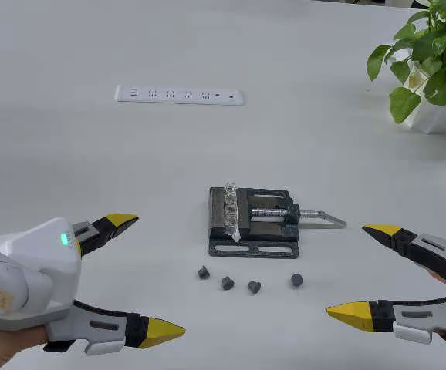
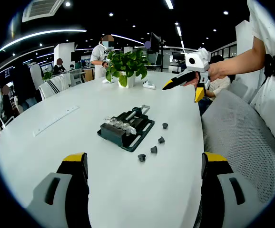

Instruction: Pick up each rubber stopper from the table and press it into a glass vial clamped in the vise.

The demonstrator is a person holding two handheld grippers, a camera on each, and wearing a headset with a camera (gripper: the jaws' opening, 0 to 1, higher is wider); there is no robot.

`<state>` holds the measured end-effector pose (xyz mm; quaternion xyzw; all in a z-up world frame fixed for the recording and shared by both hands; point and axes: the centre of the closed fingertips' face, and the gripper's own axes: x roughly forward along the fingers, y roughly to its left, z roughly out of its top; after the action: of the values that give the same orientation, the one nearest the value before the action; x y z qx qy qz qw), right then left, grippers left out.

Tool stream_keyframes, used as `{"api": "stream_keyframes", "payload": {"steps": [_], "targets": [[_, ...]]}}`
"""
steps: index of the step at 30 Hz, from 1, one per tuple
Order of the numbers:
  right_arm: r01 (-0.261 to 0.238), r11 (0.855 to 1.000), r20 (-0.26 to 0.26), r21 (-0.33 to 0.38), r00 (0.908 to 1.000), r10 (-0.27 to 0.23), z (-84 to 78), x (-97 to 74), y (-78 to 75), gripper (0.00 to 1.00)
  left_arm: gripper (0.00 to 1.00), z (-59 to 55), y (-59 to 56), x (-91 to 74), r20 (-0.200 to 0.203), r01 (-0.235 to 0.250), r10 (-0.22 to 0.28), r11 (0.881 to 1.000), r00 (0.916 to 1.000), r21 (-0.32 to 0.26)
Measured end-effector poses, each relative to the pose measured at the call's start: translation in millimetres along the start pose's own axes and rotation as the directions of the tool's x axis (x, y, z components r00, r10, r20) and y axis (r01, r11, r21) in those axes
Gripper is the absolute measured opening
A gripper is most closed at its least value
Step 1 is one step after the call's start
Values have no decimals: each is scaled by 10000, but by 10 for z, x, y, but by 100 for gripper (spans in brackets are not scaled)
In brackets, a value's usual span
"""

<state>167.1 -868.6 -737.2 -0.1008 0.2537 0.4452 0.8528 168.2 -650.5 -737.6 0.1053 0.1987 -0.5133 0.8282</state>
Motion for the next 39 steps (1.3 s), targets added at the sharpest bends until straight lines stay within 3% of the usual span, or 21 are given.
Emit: {"api": "stream_keyframes", "payload": {"steps": [39], "targets": [[-202,9997,-158,-143,9997,199,15,54,33,88,99,-13,30,15,-27,86,-86,10000,10000,-47]]}}
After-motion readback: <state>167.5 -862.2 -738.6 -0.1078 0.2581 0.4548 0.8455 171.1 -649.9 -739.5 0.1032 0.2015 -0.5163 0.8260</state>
